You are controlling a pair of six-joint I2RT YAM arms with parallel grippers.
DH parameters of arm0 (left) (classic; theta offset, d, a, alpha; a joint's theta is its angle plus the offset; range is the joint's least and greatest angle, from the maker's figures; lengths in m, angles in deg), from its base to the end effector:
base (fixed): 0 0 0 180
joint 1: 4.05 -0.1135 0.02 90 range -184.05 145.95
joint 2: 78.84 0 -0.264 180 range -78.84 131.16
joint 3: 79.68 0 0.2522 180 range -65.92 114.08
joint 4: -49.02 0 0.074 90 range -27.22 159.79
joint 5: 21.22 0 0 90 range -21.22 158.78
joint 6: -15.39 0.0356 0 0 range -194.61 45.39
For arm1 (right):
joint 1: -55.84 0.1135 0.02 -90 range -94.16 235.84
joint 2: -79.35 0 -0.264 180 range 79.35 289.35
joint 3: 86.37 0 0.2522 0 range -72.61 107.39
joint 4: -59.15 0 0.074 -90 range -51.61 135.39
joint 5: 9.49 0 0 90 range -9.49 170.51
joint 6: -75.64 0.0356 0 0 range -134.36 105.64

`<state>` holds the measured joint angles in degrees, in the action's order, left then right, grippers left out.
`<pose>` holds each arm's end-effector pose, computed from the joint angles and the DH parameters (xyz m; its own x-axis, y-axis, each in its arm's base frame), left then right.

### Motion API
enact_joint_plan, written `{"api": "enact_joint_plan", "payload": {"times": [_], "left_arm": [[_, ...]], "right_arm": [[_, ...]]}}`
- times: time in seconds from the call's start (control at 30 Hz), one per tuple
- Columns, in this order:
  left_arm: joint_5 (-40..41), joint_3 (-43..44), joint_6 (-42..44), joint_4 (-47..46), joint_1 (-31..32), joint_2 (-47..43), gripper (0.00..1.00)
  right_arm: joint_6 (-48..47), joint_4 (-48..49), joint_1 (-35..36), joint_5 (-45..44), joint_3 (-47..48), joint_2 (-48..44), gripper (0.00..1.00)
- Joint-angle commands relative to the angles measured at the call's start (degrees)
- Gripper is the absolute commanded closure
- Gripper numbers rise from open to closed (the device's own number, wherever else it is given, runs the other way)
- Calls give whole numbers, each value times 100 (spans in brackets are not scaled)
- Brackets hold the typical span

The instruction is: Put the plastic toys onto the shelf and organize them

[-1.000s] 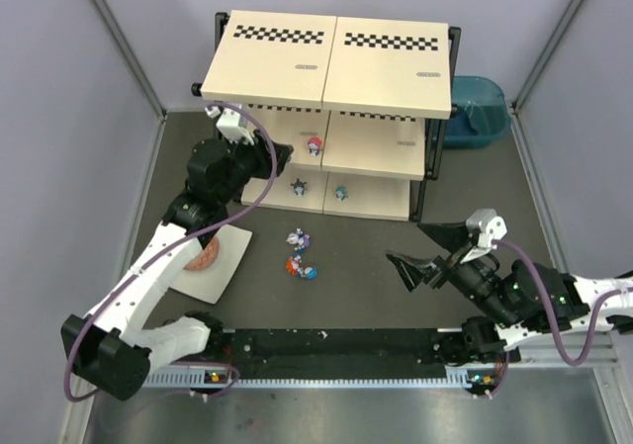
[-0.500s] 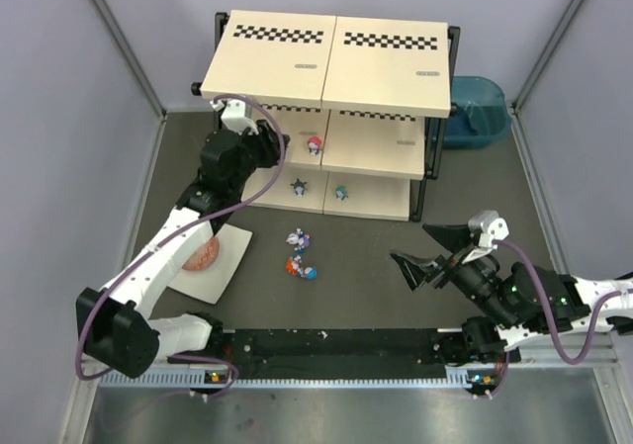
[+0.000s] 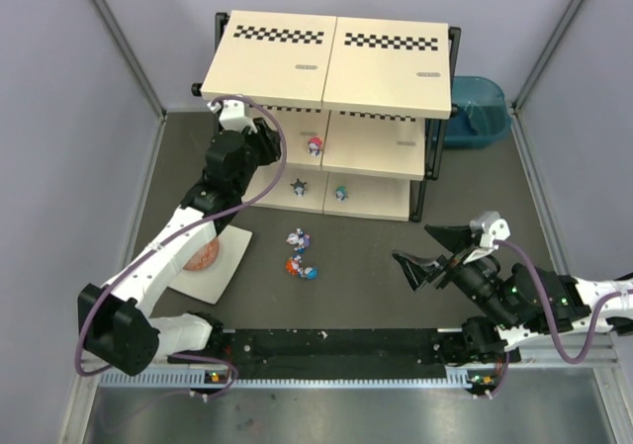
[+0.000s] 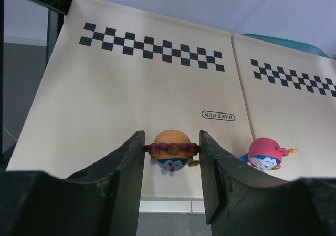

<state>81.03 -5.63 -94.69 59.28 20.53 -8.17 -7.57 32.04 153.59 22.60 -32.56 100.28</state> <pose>0.2690 -0.1148 0.3645 -0.1761 -0.2884 -0.9412 0.1645 0.9341 -0.3170 0.0194 0.0810 0.3541 -0.0891 0.1892 -0.9779 -0.6340 0.7464 0.2022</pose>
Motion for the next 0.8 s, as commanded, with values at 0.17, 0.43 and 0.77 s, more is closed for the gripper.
{"api": "enact_joint_plan", "payload": {"times": [0.17, 0.43, 0.77], "left_arm": [[831, -35, 162, -607, 372, 69, 100], [1086, -70, 144, -669, 557, 201, 100], [1183, -176, 56, -721, 627, 271, 100]], "right_arm": [[51, -37, 51, -133, 11, -63, 4], [51, -107, 59, -159, -15, -141, 4], [51, -151, 51, -186, -41, -194, 4]]}}
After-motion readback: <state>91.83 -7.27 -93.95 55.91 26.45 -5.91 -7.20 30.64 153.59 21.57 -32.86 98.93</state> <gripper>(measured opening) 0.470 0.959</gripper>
